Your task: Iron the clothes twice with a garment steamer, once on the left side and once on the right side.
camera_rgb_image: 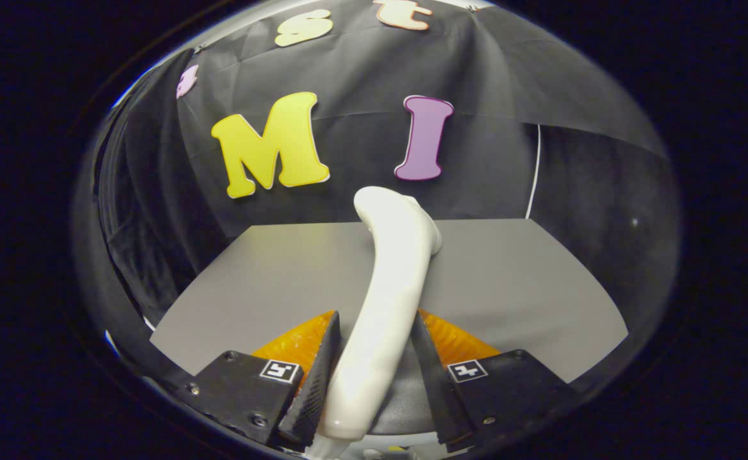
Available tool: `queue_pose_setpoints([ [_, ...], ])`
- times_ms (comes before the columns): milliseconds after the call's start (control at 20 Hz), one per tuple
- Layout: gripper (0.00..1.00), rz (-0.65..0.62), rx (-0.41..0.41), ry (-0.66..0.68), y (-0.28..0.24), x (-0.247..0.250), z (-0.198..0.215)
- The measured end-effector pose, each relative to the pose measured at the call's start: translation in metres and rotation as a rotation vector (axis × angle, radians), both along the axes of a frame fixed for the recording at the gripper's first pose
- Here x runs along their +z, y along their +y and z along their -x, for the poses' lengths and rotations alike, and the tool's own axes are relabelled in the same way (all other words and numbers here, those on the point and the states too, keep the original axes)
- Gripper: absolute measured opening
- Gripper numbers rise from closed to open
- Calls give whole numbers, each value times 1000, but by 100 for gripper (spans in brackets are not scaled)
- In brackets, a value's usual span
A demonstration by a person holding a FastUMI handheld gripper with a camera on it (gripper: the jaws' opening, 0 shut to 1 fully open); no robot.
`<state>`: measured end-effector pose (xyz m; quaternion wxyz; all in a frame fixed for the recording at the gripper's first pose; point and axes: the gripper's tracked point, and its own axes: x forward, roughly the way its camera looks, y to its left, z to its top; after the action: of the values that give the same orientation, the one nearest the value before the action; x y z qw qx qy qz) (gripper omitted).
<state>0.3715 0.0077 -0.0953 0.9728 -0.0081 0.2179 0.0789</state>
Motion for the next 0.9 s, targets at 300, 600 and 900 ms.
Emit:
queue_pose_setpoints([
  [300,64,-1,-5,-16,1,-2,0],
  [600,49,-89,8,-18,-3,1,3],
  [900,40,-188,90,-30,5,4,17],
])
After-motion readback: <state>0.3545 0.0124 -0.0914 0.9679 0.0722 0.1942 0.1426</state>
